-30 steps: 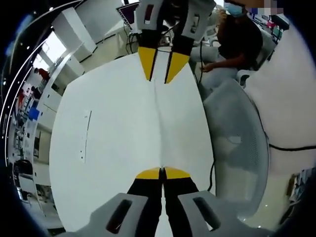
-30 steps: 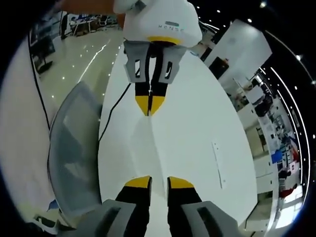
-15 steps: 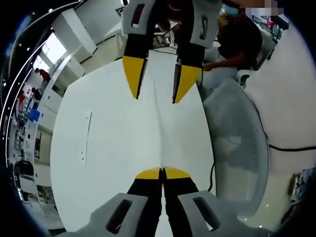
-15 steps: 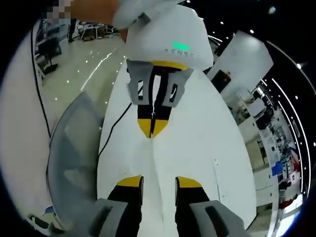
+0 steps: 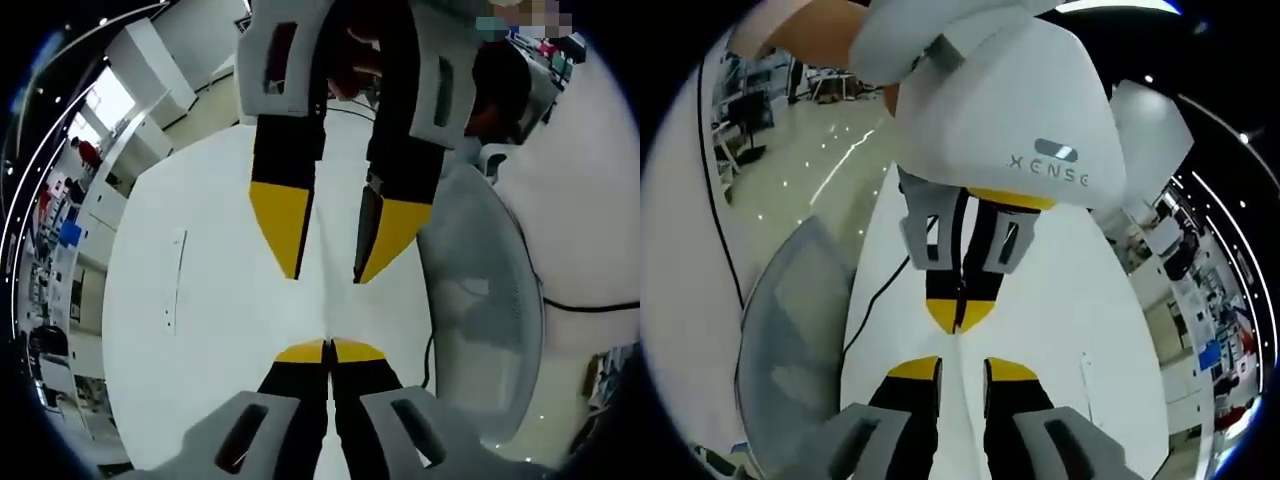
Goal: Arrange the food packaging bags into a neat stack by flattening each bag and aligning their edges.
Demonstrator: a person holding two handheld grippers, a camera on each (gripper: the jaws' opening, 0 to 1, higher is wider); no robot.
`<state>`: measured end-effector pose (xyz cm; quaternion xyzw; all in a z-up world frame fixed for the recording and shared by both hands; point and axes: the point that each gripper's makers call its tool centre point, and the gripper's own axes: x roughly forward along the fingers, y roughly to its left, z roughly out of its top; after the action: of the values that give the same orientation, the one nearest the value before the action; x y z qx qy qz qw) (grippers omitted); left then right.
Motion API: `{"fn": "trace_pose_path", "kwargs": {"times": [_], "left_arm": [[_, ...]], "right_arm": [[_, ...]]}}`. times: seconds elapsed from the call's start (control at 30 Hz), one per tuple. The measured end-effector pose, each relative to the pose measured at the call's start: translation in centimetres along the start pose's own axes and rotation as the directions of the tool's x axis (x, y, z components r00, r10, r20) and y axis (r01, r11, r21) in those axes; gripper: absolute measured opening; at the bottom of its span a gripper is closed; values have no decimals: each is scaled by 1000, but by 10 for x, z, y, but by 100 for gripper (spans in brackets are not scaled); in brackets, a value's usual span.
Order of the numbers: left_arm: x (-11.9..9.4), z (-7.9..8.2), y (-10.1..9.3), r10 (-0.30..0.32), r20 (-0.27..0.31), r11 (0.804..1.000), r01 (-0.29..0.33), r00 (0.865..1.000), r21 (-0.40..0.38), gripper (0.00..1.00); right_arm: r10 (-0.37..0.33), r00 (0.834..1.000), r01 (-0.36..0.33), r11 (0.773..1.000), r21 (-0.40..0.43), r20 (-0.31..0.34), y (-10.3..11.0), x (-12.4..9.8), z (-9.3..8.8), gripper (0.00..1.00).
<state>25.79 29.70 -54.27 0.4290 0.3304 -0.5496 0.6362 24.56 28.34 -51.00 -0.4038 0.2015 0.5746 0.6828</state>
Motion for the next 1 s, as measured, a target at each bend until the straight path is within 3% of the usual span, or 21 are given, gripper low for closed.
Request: {"fn": "trace_pose_path", "kwargs": {"times": [0.27, 1.0], "left_arm": [[-1, 3, -1, 1, 7, 1000, -1, 1000, -1, 0], [-5, 9, -5, 4, 18, 1000, -4, 1000, 1, 0]], "right_arm": [[4, 1000, -4, 1000, -10, 19, 3, 7, 10, 8], [3, 1000, -3, 1000, 3, 3, 4, 16, 9, 0]]}}
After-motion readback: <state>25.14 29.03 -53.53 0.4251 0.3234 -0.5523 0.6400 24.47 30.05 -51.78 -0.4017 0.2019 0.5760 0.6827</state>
